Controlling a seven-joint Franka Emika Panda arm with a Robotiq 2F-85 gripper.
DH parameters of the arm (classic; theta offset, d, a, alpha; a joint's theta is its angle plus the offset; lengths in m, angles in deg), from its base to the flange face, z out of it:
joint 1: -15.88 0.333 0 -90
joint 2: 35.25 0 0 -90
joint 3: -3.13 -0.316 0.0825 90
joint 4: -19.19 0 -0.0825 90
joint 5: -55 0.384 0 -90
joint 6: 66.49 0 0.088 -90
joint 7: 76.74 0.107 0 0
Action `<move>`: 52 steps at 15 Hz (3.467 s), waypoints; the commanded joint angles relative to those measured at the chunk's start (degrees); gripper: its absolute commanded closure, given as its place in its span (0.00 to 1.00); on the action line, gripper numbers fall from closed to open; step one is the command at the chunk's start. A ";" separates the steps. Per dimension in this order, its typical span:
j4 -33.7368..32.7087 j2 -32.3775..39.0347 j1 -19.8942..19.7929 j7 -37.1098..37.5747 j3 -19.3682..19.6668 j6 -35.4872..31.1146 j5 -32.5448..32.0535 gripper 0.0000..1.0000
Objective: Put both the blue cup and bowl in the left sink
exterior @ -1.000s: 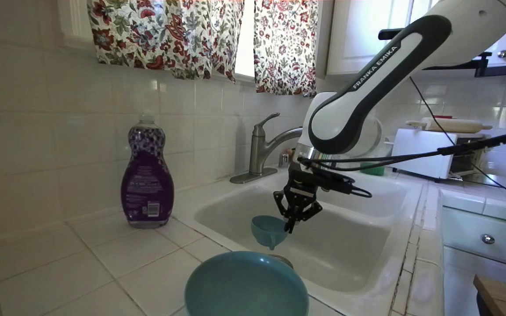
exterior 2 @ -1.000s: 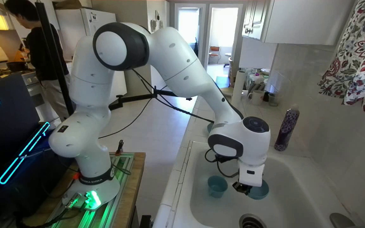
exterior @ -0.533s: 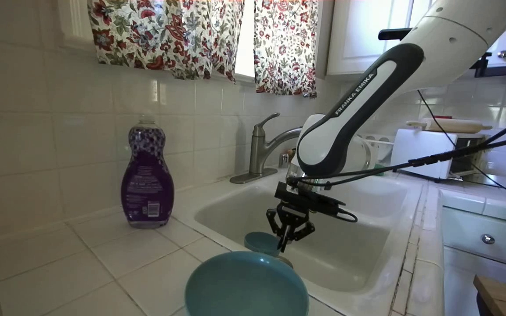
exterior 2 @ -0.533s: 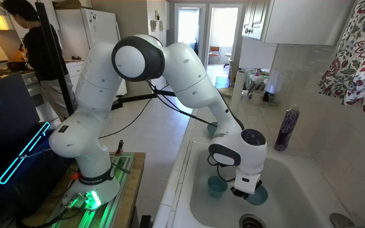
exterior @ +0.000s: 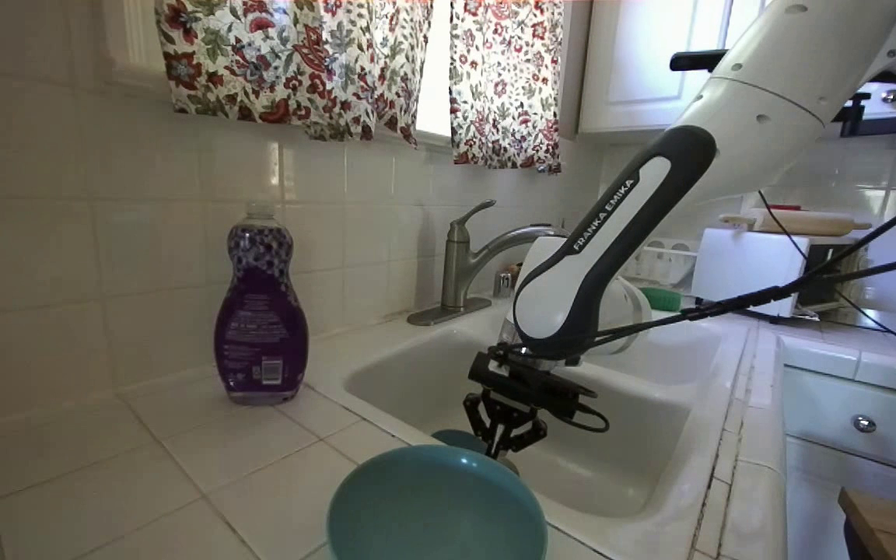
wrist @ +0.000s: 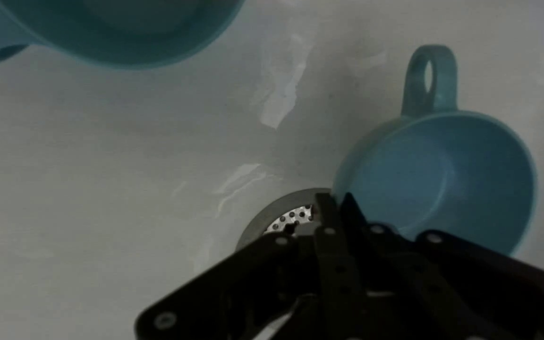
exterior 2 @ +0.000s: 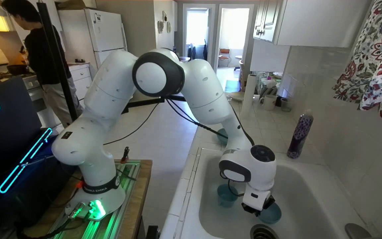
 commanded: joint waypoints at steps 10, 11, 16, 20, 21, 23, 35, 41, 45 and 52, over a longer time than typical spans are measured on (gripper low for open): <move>-3.04 1.77 -0.05 4.61 -0.19 0.84 0.99 0.42; -2.64 0.44 -0.70 4.04 -0.77 1.89 1.31 0.36; 1.22 -9.41 -2.76 0.16 -1.92 9.22 1.07 0.02; 3.45 -18.79 -4.49 -7.27 -1.94 18.50 1.69 0.00; 3.77 -20.92 -5.12 -10.71 -2.33 20.88 2.57 0.00; 4.41 -24.57 -5.44 -17.32 -2.26 25.06 3.47 0.00; 10.08 -35.88 -0.17 -45.15 -3.62 33.81 6.54 0.00; 7.89 -33.63 0.23 -43.41 -3.06 34.13 5.81 0.00; 7.62 -33.34 1.13 -44.73 -3.83 34.20 6.37 0.00; 7.02 -31.66 5.92 -51.86 -8.56 36.53 4.84 0.00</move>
